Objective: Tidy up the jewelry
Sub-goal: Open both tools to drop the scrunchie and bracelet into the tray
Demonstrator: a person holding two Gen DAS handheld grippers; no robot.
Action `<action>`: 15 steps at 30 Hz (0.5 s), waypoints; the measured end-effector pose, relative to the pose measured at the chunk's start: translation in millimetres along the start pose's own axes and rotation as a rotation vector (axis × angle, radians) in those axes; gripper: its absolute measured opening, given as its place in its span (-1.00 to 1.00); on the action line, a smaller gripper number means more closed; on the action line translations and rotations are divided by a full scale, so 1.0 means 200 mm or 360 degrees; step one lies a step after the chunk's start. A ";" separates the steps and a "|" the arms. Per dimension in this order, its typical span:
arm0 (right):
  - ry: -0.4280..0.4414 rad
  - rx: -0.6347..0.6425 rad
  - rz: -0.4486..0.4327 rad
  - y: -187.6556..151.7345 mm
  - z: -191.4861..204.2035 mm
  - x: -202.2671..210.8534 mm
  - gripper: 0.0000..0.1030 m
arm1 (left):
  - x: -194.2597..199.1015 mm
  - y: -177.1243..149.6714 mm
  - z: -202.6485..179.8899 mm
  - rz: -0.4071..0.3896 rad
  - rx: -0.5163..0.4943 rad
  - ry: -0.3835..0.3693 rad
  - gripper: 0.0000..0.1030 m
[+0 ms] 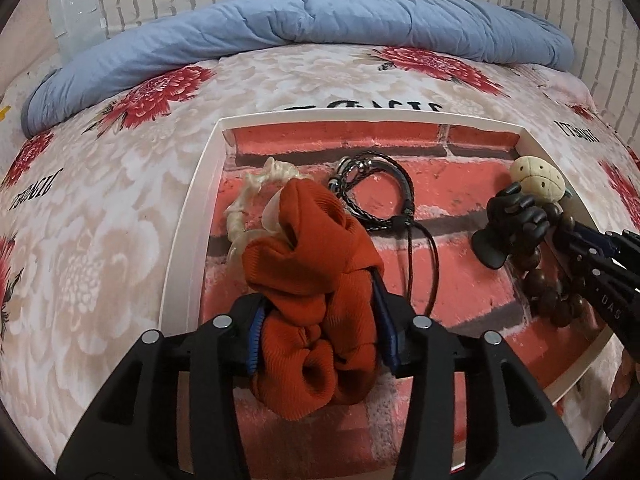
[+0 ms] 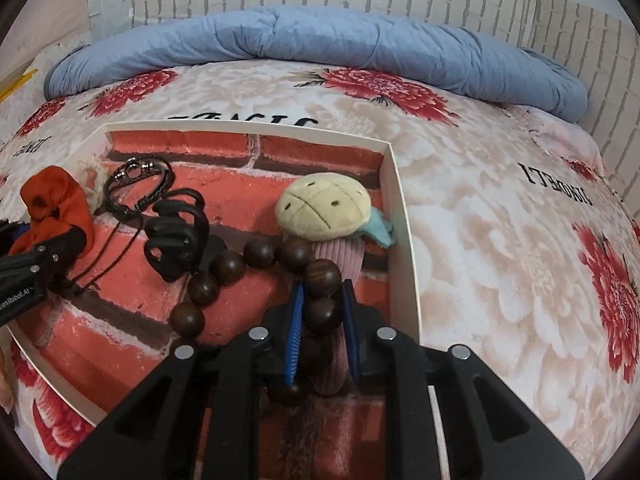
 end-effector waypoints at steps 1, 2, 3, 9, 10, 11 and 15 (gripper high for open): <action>0.0007 0.0001 0.0000 0.00 0.00 0.00 -0.59 | 0.00 0.00 0.00 -0.0004 0.0000 0.0007 -0.04; 0.0013 -0.0002 0.0005 0.00 0.00 0.00 -0.59 | 0.00 0.00 0.01 -0.0008 -0.0001 0.0019 -0.01; 0.0021 -0.0006 0.0013 0.00 -0.01 0.00 -0.59 | 0.01 0.00 0.01 -0.0010 -0.0003 0.0024 0.05; 0.0061 -0.0009 -0.0019 0.00 -0.03 0.11 0.05 | 0.10 -0.02 0.00 -0.0041 -0.0055 0.0067 0.32; 0.0052 0.0003 -0.0026 0.00 -0.04 0.14 0.07 | 0.14 -0.02 0.00 -0.0067 -0.0064 0.0077 0.42; 0.0051 0.0012 -0.0032 0.00 -0.04 0.17 0.11 | 0.17 -0.02 0.00 -0.0085 -0.0067 0.0081 0.49; 0.0058 0.0003 -0.0084 0.00 -0.10 0.32 0.36 | 0.35 -0.03 0.01 -0.0172 -0.0065 0.0099 0.82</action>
Point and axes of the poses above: each gripper's, at about its wrist camera, not at the fingertips, and x roughly against the way its jaws point, z to its left, y to its top, the point moved 5 cm from there along -x, roughly the way its jaws point, and after that the axes turned 1 degree about z, right-handed, at the moved point
